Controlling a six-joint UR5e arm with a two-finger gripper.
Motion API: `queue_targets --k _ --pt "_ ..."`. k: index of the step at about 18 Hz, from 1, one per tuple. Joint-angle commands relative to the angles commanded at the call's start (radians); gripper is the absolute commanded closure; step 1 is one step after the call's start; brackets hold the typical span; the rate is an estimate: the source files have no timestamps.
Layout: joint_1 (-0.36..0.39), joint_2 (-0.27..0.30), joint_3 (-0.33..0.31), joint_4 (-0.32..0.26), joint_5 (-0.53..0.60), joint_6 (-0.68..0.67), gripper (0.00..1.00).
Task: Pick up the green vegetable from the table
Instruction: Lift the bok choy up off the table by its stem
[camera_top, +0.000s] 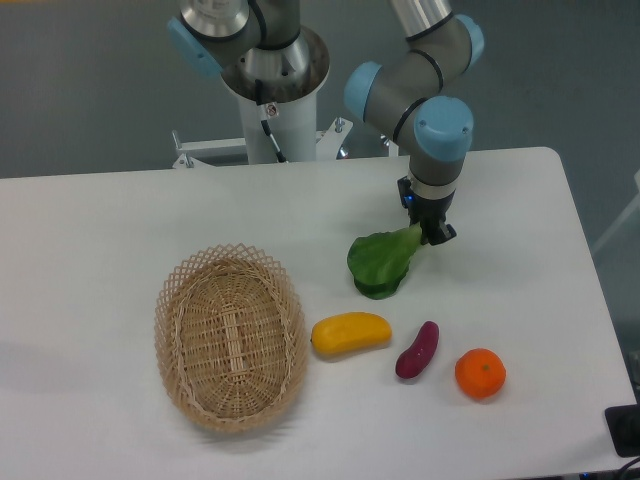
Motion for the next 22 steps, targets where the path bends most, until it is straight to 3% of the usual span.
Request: queue_targets --k 7,12,18,22 --pt "0.018 0.066 0.078 -0.034 -0.005 0.002 0.71" --pt "0.037 0.109 0.184 -0.158 -0.124 -0.018 0.71" --pt "0.015 0.109 0.279 -0.173 -0.277 -0.323 0.71" --pt "0.011 0.106 0.317 -0.173 -0.334 -0.386 0.71"
